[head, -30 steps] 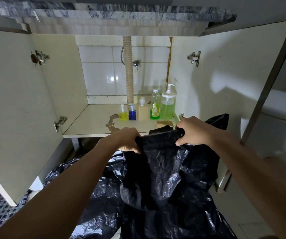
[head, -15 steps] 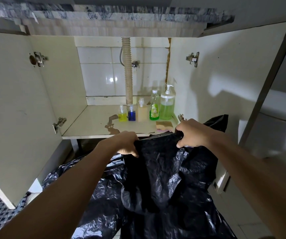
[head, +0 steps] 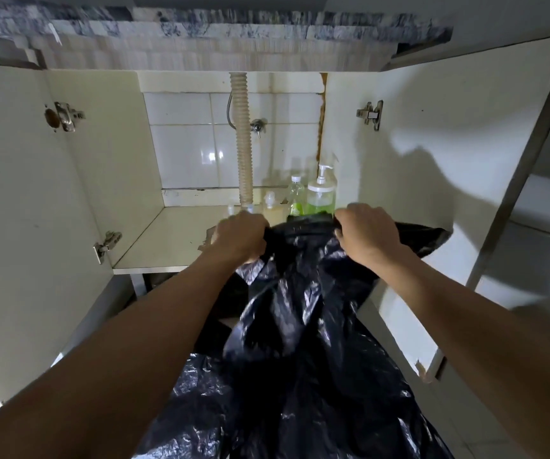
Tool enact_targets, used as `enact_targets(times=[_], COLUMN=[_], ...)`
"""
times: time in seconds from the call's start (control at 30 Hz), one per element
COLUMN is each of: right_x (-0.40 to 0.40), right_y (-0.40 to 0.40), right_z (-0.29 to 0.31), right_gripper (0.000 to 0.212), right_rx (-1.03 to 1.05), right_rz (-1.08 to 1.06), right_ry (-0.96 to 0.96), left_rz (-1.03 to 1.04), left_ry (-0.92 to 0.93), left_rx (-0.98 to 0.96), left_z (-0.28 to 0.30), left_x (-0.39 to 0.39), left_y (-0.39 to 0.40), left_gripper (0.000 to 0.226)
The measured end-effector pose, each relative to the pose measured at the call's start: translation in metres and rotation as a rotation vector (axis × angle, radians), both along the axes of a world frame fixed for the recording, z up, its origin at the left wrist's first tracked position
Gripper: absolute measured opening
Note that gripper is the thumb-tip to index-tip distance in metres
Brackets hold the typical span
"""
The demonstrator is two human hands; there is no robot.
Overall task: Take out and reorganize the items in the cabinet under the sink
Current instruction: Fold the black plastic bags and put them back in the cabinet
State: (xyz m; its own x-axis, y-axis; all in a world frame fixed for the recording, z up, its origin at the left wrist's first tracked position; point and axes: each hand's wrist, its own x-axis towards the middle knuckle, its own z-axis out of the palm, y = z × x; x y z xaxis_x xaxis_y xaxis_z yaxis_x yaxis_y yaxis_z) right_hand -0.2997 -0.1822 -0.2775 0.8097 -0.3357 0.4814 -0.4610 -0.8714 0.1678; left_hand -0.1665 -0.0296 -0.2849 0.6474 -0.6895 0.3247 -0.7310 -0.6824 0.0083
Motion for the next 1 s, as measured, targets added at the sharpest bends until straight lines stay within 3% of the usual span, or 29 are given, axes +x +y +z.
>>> enact_targets(times=[0.1,0.17,0.23,0.37,0.53,0.63,0.8,1.0], right_x=[0.000,-0.004,-0.013,-0.035,-0.045,-0.065,-0.108,-0.122], right_y=[-0.004,-0.006,-0.008,-0.008,-0.011,-0.008,0.003,0.000], right_z=[0.015,0.016,0.005,-0.045,-0.143,-0.205,-0.292,-0.311], right_gripper=[0.009,0.010,0.015,0.026,0.030,0.015,0.028,0.027], right_rx=[-0.116,-0.118,0.006,0.326,0.457,0.455,0.506,0.647], right_rz=[0.063,0.115,0.144,0.078,-0.121,-0.184,-0.304,-0.376], right_ry=[-0.201,-0.219,-0.050,0.548,0.919,0.886,0.866,1.102], left_rz=[0.011,-0.020,-0.122,-0.283,-0.315,-0.286,-0.254,-0.243], left_ry=[-0.095,-0.065,0.059,0.397,0.528,0.566,0.629,0.747], left_rx=[-0.174,-0.189,-0.021,0.377,0.529,0.592,0.678,0.680], left_z=[0.015,0.014,-0.001,-0.072,-0.179,-0.226,-0.295,-0.329], left_x=[0.006,0.007,0.001,-0.023,-0.054,-0.073,-0.104,-0.117], left_y=[-0.004,0.002,0.009,0.014,0.014,0.017,0.026,0.036], left_gripper=[0.014,0.016,0.019,0.044,0.052,0.057,0.060,0.056])
